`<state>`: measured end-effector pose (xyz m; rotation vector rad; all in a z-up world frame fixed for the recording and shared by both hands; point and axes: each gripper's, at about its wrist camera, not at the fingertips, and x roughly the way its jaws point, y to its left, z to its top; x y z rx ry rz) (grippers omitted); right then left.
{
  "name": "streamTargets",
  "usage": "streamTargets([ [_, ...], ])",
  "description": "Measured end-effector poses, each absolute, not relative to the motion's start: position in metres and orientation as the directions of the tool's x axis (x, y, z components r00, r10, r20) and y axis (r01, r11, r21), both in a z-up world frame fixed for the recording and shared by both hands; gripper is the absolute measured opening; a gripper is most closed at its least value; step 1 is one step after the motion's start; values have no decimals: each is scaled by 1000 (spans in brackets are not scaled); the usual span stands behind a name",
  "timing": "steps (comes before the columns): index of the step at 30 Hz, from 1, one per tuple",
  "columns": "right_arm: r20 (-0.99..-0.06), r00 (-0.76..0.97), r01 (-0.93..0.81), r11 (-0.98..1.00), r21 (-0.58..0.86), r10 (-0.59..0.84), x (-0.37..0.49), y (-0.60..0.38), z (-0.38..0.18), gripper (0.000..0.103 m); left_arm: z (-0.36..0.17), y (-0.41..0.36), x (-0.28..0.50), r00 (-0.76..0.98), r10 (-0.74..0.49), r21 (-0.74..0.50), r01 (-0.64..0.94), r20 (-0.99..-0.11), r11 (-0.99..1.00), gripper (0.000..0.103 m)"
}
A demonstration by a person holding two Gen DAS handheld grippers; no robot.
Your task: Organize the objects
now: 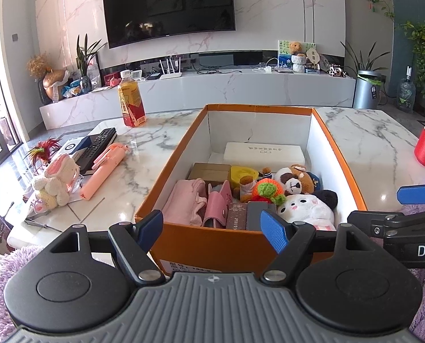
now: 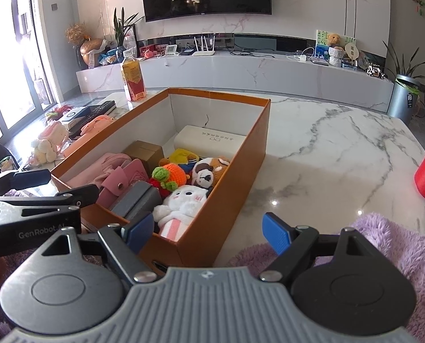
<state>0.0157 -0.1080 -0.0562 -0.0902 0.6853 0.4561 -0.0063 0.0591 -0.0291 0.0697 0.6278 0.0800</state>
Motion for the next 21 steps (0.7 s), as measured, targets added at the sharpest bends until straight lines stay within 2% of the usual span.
streamTargets([
  [21, -632, 678, -434, 899, 67, 374, 16, -107, -57, 84, -28, 57, -8, 807, 93, 93, -47, -584, 995, 89],
])
